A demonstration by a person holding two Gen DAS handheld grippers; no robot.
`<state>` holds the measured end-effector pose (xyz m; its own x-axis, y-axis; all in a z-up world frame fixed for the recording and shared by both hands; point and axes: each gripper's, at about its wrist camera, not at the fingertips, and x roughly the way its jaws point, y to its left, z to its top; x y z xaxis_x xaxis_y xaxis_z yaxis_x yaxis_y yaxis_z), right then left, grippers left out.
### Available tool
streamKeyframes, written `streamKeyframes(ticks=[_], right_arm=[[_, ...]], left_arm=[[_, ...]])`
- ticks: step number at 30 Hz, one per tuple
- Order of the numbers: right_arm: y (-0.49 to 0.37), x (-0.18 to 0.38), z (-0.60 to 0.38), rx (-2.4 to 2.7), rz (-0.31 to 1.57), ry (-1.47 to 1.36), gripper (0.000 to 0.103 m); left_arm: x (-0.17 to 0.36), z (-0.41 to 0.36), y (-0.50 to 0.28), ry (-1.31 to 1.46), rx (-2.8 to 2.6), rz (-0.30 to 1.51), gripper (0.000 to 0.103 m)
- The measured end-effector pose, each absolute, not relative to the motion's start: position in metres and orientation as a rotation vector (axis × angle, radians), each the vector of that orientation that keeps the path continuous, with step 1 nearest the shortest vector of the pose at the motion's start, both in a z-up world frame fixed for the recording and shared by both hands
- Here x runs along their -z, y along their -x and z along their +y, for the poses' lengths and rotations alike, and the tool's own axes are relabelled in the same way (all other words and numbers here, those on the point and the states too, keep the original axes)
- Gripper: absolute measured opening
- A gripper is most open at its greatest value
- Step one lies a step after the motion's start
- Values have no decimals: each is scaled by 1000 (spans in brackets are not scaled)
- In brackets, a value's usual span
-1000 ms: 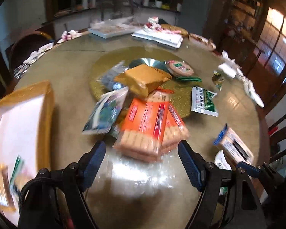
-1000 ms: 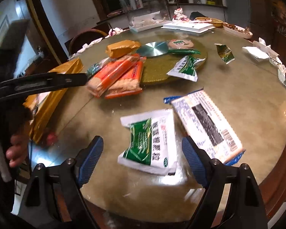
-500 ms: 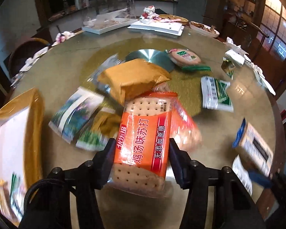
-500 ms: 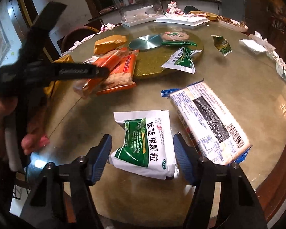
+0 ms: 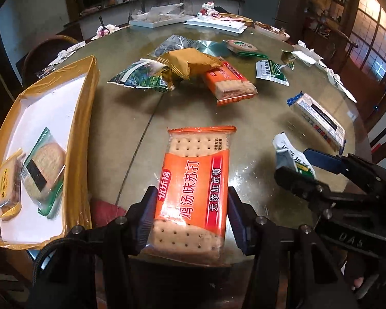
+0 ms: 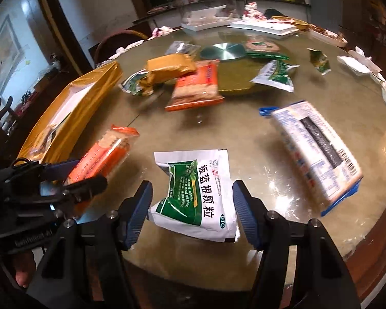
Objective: Organize snacks
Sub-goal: 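Grasp orange chicken-soup cracker pack with left tool while right tool approaches white-green sachet, then grasp white-and-green sachet with right tool while left tool holds orange pack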
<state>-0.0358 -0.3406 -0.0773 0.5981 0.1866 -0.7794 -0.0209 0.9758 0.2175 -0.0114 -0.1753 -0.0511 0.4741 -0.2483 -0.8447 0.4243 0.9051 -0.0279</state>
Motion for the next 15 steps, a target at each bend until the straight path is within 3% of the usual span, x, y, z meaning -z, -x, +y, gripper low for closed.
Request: streamKeyframes(ticks=[7,15], right_arm=[[39,76,-333,-133,950,-212,65],[38,73,-334,-138,963,-244,64]], left_arm=[[61,-179,4,-209,416,995,58],[59,-173,10,-186,402,968,53]])
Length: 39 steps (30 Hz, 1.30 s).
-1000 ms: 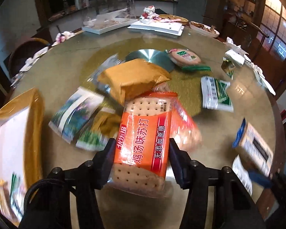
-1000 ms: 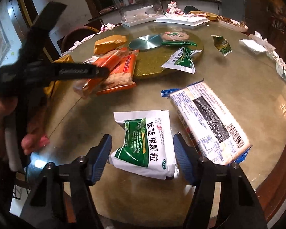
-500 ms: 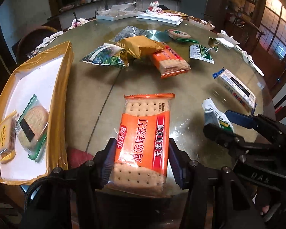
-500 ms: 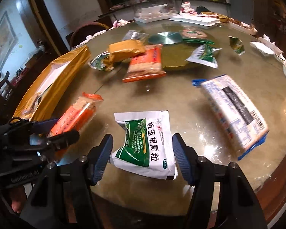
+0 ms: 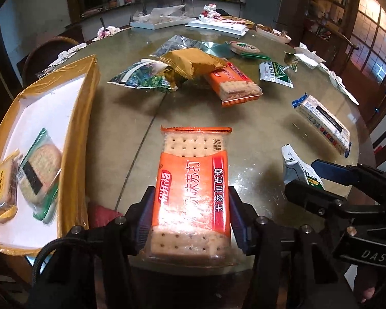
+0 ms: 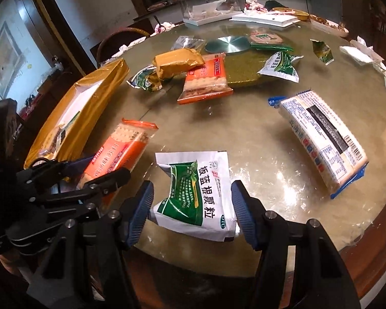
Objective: Organize snacks
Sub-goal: 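Grasp white-and-green sachet with right tool while left tool holds orange pack, then carry orange pack and sachet into the white tray and release both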
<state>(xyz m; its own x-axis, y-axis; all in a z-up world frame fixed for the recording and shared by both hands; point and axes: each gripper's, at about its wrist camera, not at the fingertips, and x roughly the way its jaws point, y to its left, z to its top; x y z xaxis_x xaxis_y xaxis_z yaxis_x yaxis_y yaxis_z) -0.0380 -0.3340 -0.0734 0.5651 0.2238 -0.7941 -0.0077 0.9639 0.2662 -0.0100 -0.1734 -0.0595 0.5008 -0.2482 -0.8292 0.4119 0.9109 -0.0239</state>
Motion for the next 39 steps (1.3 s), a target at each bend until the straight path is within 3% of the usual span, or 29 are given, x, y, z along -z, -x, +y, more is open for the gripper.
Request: streamKeyframes(ticks=[7,10,13,17,24,29,39], right_arm=[[29,76,-328,-140,986,-237,67],[28,76,-326,-90,978,-206,55],[30,76,-324,-75,978,-183,50],[36,70,-318,-68,954,-146,31],[34,69,-311,-59,954,-116,27],[34,64,-306,-49,930,-108,14],[39,45,-298,-83,862,-126,8]], left_arm=[[63,-176,19,-234,361,921,54],[62,-178,23,-259,327,887,53],[59,-180,30,-277,290,835,53],[49,-179,40,-296,262,765,53],[29,-166,46,-228,303,737,53],[18,-154,47,-162,332,752,53],[4,-140,48,-122,311,739,53]])
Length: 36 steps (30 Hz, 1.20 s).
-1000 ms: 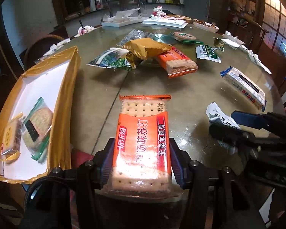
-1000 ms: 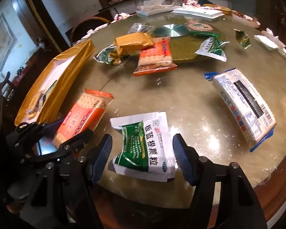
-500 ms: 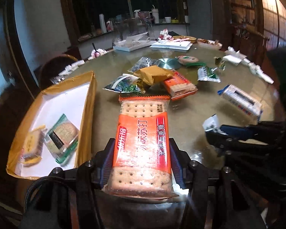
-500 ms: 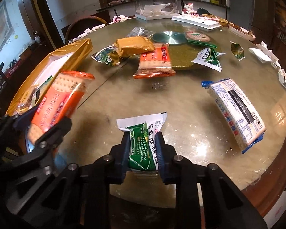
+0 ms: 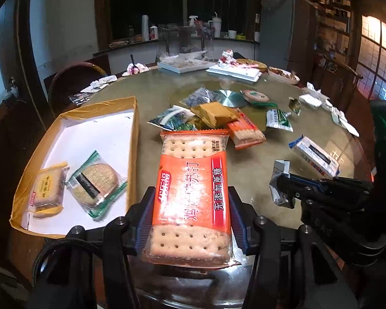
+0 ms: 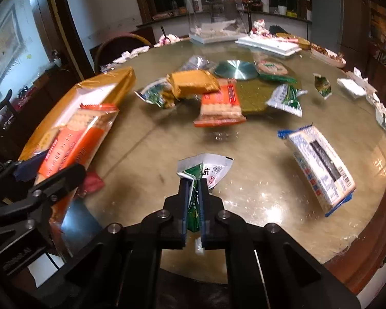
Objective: Organize snacks
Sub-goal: 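Carry orange pack and sachet into the white tray and release both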
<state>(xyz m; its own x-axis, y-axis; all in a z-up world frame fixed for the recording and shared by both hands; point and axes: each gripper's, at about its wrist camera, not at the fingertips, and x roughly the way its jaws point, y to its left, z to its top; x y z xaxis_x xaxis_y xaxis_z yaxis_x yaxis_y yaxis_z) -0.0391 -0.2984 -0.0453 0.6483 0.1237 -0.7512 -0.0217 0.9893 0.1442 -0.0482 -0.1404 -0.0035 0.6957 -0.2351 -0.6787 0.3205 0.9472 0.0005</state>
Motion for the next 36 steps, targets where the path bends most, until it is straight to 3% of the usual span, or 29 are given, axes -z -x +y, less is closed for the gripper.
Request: streamKeyframes(ticks=[4,36], right_arm=[[38,34,-292,-103,832,-134,4],[-62,3,-145,-443,817,-47,3]], left_arm=[[-3,-133,46,-107,295,728,53],[-19,5,-39,71,61,700,53]])
